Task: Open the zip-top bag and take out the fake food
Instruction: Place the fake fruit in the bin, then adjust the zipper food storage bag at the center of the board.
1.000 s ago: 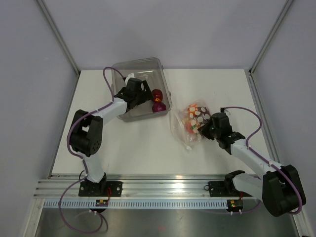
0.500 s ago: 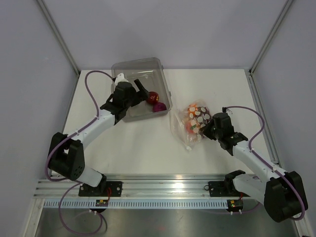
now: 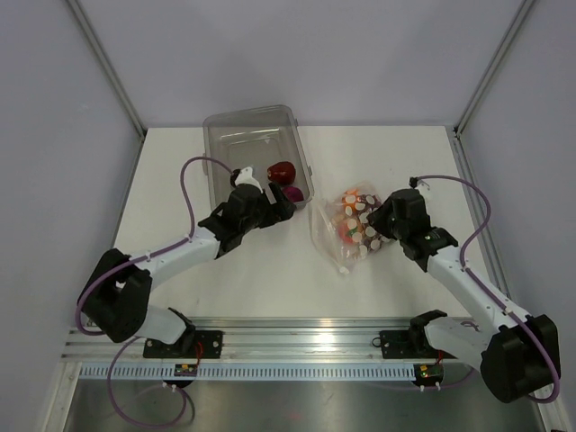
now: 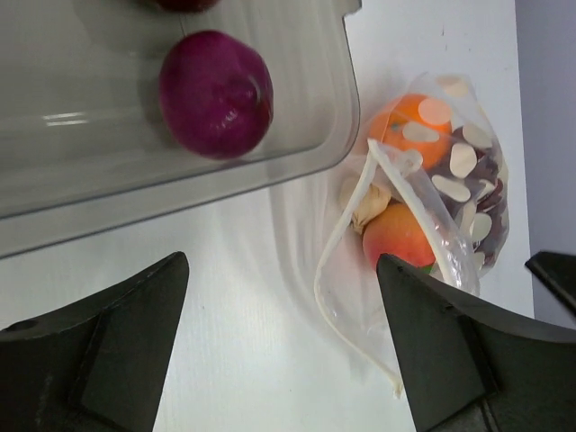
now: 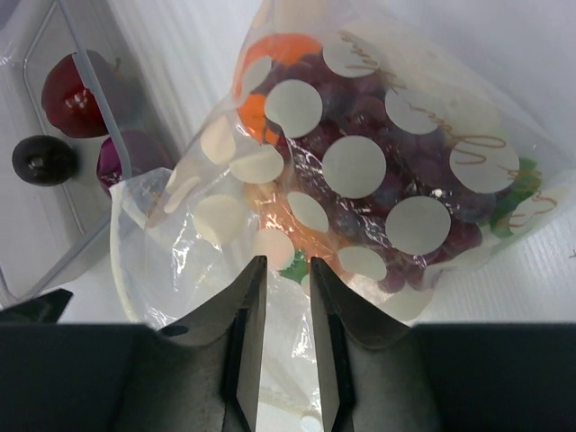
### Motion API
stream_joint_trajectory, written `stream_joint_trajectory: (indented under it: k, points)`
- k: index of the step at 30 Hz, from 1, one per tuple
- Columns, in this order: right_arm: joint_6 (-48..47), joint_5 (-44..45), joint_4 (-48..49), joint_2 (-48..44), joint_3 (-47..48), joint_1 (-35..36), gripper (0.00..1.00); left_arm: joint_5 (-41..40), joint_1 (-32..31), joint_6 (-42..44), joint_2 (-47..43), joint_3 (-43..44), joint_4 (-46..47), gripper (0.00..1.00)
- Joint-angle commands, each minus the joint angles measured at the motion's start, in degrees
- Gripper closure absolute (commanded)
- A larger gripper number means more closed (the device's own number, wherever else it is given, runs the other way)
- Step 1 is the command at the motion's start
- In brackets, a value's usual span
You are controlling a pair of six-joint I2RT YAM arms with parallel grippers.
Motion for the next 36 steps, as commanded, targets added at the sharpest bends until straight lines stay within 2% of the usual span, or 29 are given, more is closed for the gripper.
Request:
stream_joint_trajectory:
  k: [1,5,7,12,19,23,24,29,36]
  points:
    - [-1.97,3.15,-1.09,2.12,4.50,-0.24,0.67,2.09,-2.26,-1.05,0.22,-1.19,7.41,0.12]
    - [-2.50,3.33,-1.00,4.76,6.70,-0.15,0.59,1.74,-4.20,-0.52,1.62,-2.07,9.08,0.15]
    - [-2.68,3.59,-1.18,6.43,7.93,-0.24,0.49,1.65,-5.17,-0.43,2.15,-2.51,10.22,0.15]
    - [-4.08,6.57,-2.41,9.42,10.74,-0.24,0.47,2.44,-6.75,-0.08,5.04,-2.51,11.81,0.20]
    - [-6.28,11.41,-2.32,6.53,8.38,-0.24,0.46,2.88,-8.86,-0.17,6.89,-3.91,15.68,0.24]
    - [-5.67,14.13,-3.11,4.59,6.79,-0.85,0.42,2.53,-10.17,-0.43,6.73,-4.53,17.34,0.24]
    - [-5.23,14.58,-3.55,4.50,6.70,-0.94,0.37,2.36,-10.35,-0.43,6.20,-5.57,19.09,0.24]
    - [-2.07,11.61,-3.64,3.19,4.69,-3.66,0.30,0.95,-11.23,-0.34,2.68,-9.27,24.55,0.21]
    - [1.89,4.74,-3.73,3.36,3.19,-9.28,0.26,1.47,-12.11,-1.13,3.82,-10.33,32.37,0.17]
